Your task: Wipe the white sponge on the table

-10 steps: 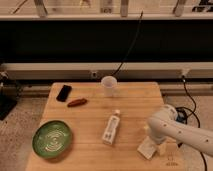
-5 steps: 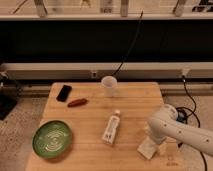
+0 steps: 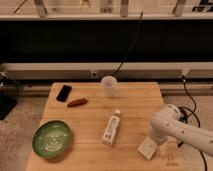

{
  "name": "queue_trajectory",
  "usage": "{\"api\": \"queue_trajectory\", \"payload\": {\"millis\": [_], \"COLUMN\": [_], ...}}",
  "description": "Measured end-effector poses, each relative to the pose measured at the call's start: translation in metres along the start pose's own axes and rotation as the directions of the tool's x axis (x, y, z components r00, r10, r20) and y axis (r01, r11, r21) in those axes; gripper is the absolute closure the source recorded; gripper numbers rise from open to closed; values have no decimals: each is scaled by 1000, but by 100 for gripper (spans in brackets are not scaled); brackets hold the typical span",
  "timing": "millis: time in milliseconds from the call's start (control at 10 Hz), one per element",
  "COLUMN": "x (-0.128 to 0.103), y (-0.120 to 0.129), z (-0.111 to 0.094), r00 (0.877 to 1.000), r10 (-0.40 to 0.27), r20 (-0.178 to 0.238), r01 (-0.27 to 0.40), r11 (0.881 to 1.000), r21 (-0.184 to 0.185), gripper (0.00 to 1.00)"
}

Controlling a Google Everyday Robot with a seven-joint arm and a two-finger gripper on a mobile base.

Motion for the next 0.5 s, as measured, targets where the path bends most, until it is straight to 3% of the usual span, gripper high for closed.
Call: {"api": "queue_trajectory", "payload": {"millis": [200, 500], "x": [0, -1], "y": [1, 3], "z": [-2, -4], "r00": [999, 995], "r10": [-1, -3], "r20": [41, 99], "r01": [0, -2], "r11": [1000, 999], "r21": [17, 45], "gripper": [24, 55]}}
